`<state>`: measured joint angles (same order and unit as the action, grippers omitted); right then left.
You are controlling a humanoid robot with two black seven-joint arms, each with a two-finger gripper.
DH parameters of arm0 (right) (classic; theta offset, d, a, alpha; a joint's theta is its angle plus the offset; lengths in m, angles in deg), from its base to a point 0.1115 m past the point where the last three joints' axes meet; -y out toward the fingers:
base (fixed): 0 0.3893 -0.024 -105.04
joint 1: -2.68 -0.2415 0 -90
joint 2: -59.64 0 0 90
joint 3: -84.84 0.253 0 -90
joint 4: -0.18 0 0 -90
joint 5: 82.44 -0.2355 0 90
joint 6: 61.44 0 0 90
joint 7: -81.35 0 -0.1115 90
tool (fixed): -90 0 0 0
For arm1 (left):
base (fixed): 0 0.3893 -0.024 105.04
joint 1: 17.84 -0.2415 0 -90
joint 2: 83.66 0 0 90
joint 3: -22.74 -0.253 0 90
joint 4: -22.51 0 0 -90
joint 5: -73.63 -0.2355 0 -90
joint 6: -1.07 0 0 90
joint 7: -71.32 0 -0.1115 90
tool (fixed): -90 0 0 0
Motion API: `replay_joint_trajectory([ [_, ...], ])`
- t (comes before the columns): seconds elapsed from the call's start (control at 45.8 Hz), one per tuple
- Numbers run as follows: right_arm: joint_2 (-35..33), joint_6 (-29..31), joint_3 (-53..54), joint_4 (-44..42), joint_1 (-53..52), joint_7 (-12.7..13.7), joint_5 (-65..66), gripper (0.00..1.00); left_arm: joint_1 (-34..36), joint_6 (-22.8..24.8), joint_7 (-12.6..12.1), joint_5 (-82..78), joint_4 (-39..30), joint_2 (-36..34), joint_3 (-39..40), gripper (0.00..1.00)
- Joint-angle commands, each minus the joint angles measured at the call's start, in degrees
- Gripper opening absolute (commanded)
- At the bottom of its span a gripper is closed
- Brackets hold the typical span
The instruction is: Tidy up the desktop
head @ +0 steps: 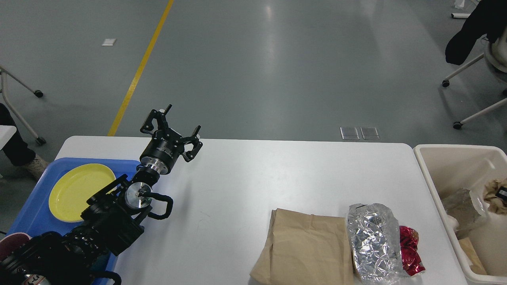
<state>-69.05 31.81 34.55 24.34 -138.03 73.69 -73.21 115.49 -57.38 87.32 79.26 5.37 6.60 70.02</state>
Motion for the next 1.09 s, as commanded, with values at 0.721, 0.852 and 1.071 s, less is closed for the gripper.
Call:
replay_joint_trajectory([
  [0.721,-2.0,15.02,-23.17,11.34,-28.9,0.19,1.05,0.92,0.0,0.0,0.0,0.0,0.0,0.0,0.01,0.98],
  [0.852,1.07,21.36,-31.44,14.25,-39.28,0.1,3.59,0.93,0.0,0.0,0.0,0.0,0.0,0.0,0.01,0.98],
  [1.071,9.07,25.32,-34.61,18.29,-49.92,0.45,14.05,0.93,0.0,0.0,0.0,0.0,0.0,0.0,0.01,0.98],
])
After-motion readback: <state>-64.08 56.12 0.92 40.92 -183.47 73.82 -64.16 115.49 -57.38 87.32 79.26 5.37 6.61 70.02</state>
